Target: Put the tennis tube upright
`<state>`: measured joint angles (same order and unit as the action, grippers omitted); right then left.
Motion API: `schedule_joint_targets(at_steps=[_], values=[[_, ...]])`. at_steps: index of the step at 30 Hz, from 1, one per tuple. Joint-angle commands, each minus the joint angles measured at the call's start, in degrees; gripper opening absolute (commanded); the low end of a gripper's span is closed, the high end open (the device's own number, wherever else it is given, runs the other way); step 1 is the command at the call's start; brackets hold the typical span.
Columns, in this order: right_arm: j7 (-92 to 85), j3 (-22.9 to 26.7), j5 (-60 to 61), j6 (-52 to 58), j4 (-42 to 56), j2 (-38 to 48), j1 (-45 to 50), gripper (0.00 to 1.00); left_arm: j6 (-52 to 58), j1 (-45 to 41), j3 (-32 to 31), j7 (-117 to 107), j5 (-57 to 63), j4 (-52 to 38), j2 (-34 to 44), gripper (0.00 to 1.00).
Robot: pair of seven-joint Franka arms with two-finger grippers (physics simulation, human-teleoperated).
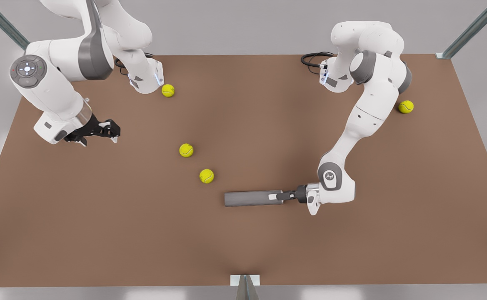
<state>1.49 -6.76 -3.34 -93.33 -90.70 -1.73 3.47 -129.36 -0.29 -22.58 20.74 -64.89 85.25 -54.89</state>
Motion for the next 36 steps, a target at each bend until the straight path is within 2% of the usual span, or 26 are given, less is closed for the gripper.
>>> schedule_joint_targets(at_steps=[1,4,9,14,24,25,26,36], values=[[0.0,0.0,0.0,0.0,0.0,0.0,-0.4,1.00,0.1,0.1,0.0,0.0,-0.4,0.0,0.0,0.55],[0.0,0.0,0.0,-0.1,0.0,-0.2,-0.4,1.00,0.3,0.4,-0.3,-0.1,-1.6,-0.4,0.2,0.41],[0.0,0.0,0.0,-0.1,0.0,-0.2,-0.4,1.00,0.9,1.9,-2.0,-0.1,-3.6,-0.5,0.4,0.39],[0.0,0.0,0.0,-0.2,0.0,-0.2,-0.4,1.00,1.2,3.2,-3.6,-0.1,-5.5,-0.5,0.5,0.32],[0.0,0.0,0.0,-0.8,0.1,-0.8,-0.4,1.00,0.3,2.7,-4.4,0.3,-8.1,-0.5,0.5,0.38],[0.0,0.0,0.0,-0.7,0.1,-0.8,-0.5,1.00,0.3,2.7,-4.4,0.3,-8.1,-0.5,0.5,0.34],[0.0,0.0,0.0,-0.7,0.2,-0.8,-0.4,1.00,0.3,2.8,-4.4,0.3,-8.1,-0.5,0.6,0.21],[0.0,0.0,0.0,-0.7,0.3,-0.8,-0.6,1.00,0.5,3.6,-4.9,0.2,-10.0,-0.3,1.6,0.21]])
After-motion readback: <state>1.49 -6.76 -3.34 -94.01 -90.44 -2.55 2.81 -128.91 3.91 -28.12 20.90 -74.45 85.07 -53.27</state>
